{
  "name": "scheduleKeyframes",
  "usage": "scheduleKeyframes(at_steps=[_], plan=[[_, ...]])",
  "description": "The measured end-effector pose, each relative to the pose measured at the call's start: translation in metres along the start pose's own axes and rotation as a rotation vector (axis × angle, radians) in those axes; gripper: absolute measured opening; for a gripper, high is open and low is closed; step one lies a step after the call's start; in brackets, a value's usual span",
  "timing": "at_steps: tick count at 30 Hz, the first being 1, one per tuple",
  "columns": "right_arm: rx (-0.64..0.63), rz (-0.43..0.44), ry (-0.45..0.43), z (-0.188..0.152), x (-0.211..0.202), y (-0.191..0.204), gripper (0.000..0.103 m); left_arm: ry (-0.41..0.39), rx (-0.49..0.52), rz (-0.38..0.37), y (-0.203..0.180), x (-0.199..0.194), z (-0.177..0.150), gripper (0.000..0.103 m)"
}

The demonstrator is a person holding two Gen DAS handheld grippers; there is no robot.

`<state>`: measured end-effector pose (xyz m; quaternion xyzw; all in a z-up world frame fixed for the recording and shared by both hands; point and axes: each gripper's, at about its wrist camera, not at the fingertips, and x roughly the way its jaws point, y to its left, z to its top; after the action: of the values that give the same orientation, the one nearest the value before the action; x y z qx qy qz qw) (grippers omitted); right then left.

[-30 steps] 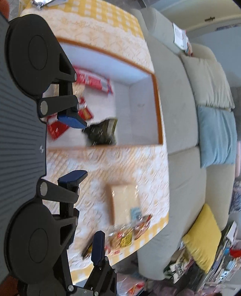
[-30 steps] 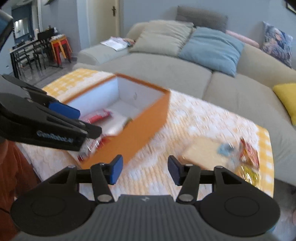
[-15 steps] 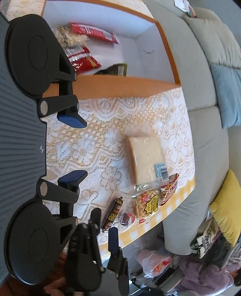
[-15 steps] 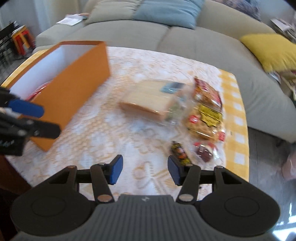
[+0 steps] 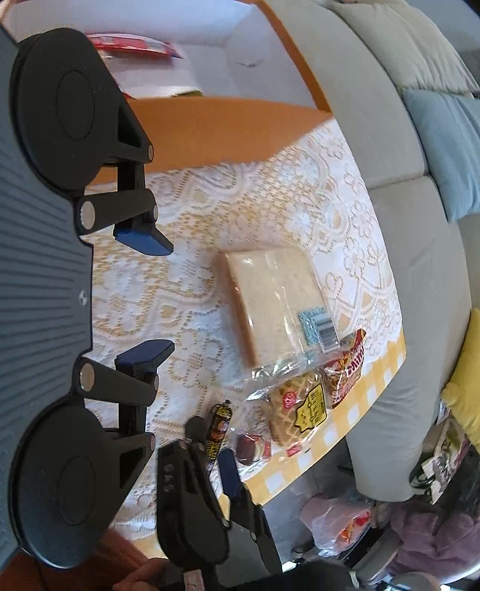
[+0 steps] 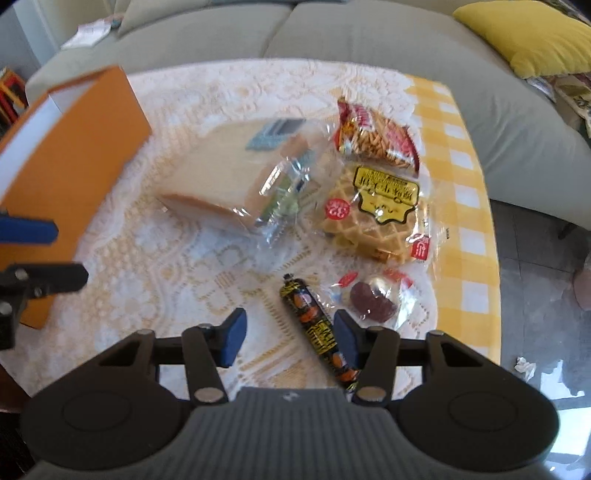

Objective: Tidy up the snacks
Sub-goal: 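Lift both grippers out of the box toward the remaining snacks, then grasp the black sausage stick with the right gripper while left gripper approaches bread bag, then grasp the bagged bread loaf with the left gripper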

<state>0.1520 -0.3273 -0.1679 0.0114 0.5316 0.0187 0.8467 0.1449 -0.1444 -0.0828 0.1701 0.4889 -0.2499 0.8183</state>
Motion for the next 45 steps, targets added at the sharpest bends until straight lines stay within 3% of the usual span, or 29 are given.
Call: scheduleKeyframes(at_steps=[5, 8, 11, 19, 27, 35, 44, 45], plan=[[-0.024, -0.034, 0.024, 0.002, 0.016, 0.0, 0.046, -0.031, 0.115, 0.025, -0.013, 0.015, 0.011, 0.062], [-0.001, -0.068, 0.052, 0.004, 0.023, -0.005, 0.031, -0.053, 0.186, 0.038, -0.022, 0.021, 0.016, 0.062], [0.046, -0.035, 0.074, 0.004, 0.027, -0.014, 0.022, -0.076, 0.257, 0.049, -0.031, 0.028, 0.021, 0.062], [0.198, 0.073, 0.013, 0.004, 0.015, -0.036, 0.021, -0.193, 0.487, 0.102, -0.061, 0.042, 0.016, 0.071], [0.282, 0.133, 0.029, 0.003, 0.021, -0.048, 0.021, -0.228, 0.784, 0.265, -0.1, 0.078, -0.008, 0.072], [0.295, 0.138, 0.026, 0.003, 0.019, -0.049, 0.022, -0.256, 0.881, 0.382, -0.109, 0.106, -0.013, 0.072], [0.299, 0.136, 0.036, 0.004, 0.026, -0.048, 0.022, -0.281, 0.971, 0.431, -0.111, 0.113, -0.018, 0.072], [0.299, 0.135, 0.037, 0.004, 0.026, -0.048, 0.022, -0.281, 0.981, 0.434, -0.112, 0.113, -0.019, 0.068]])
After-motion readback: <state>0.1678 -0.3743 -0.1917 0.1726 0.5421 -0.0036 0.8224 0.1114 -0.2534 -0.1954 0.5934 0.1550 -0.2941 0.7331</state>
